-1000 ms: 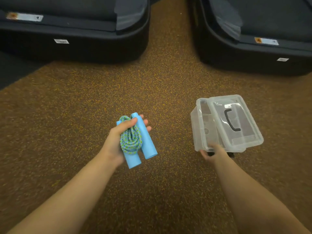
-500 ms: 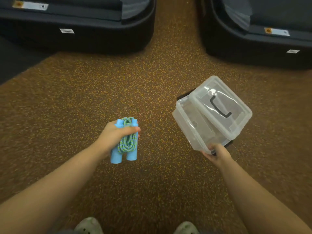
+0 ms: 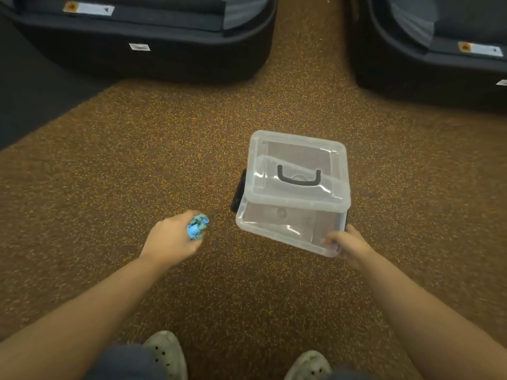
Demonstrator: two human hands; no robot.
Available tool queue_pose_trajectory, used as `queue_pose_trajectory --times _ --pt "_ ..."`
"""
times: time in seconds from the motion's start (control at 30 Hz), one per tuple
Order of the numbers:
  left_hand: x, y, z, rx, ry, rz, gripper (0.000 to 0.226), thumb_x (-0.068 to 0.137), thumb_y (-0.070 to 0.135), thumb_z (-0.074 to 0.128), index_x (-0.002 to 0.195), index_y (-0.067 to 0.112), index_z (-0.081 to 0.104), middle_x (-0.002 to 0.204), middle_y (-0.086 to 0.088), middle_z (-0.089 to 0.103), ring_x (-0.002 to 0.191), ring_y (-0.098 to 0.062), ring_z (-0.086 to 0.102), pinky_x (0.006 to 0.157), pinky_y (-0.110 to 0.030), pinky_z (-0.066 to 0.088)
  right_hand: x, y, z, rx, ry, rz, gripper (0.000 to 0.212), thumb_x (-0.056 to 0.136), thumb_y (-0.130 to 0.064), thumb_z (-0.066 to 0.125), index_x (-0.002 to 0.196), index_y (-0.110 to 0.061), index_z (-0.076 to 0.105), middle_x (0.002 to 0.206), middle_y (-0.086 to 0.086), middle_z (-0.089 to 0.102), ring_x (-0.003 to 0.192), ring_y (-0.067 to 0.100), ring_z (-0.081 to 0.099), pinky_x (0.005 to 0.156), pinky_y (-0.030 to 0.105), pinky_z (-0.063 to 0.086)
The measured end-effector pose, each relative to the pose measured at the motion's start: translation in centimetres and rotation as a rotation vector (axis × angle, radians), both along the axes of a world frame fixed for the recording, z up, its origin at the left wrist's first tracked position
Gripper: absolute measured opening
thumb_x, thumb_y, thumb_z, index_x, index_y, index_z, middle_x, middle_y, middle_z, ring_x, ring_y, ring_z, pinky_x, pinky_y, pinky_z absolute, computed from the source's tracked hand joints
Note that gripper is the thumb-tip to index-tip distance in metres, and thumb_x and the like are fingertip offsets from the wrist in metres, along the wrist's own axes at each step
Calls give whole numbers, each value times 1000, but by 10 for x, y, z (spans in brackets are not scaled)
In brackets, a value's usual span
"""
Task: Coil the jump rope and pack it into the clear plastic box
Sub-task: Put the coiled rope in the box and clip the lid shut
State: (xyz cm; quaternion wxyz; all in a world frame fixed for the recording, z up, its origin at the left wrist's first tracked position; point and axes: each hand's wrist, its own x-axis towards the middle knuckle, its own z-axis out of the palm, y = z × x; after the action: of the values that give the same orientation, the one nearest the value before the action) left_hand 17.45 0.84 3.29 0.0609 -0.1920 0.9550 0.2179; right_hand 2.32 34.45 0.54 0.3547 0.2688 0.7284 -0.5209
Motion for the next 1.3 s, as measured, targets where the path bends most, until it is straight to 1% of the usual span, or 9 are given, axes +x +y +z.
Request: queue_pose_trajectory --times 0.17,0.37,0.53,0.63,0.7,1.0,1.07,1.17,1.3 --pt "12 -13 -12 -53 -35 119 46 81 37 65 125 25 55 108 -4 71 94 -31 66 78 -36 52 19 -11 -9 16 -25 152 48 77 7 54 122 -7 45 111 15 60 92 31 62 64 38 54" --pt "17 -21 -15 46 -94 339 39 80 37 67 113 18 59 89 -11 70 82 -33 65 67 -33 51 42 -22 -24 45 -62 223 48 71 7 55 115 -9 49 105 13 61 92 31 63 74 44 57" --pt "6 -31 -16 686 -69 704 22 76 20 77 89 9 64 85 -12 68 77 -28 65 67 -33 52 53 -23 -29 100 -58 290 44 72 4 56 112 -14 52 105 13 62 96 32 61 77 43 56" --pt "-2 -44 -16 1179 -150 804 20 80 16 71 96 4 66 97 -16 70 73 -24 69 68 -34 56 55 -22 -32 135 -54 318 47 73 3 58 113 -20 48 109 11 60 101 32 59 77 43 56" --pt "-9 -53 -15 1304 -226 755 28 79 21 70 101 3 66 99 -12 71 73 -20 72 70 -34 59 56 -20 -37 147 -58 322 47 74 2 59 114 -20 47 111 12 59 102 33 59 80 46 56" --pt "-58 -39 -5 1333 -412 585 19 83 18 62 95 3 65 81 -9 75 68 -20 72 64 -30 59 55 -18 -32 158 -73 382 55 74 -2 64 125 -11 48 109 10 61 98 30 61 82 46 56" --pt "-64 -37 -3 1325 -436 577 20 82 18 63 93 2 65 80 -10 74 67 -20 72 63 -30 59 50 -15 -27 40 -143 346 80 69 -6 67 141 -13 31 123 9 55 109 32 57 92 51 51" --pt "-69 -35 -1 1311 -466 563 27 72 21 69 92 2 66 80 -10 74 67 -21 71 65 -30 60 35 -17 -15 -144 -102 229 117 61 -19 69 151 -31 -5 158 5 18 141 33 26 112 53 28" --pt "-73 -34 3 1254 -480 533 30 69 21 71 91 2 66 83 -11 74 74 -24 70 80 -37 55 7 -37 1 -188 87 198 93 75 -43 64 151 -31 12 155 -4 22 143 24 23 113 49 21"
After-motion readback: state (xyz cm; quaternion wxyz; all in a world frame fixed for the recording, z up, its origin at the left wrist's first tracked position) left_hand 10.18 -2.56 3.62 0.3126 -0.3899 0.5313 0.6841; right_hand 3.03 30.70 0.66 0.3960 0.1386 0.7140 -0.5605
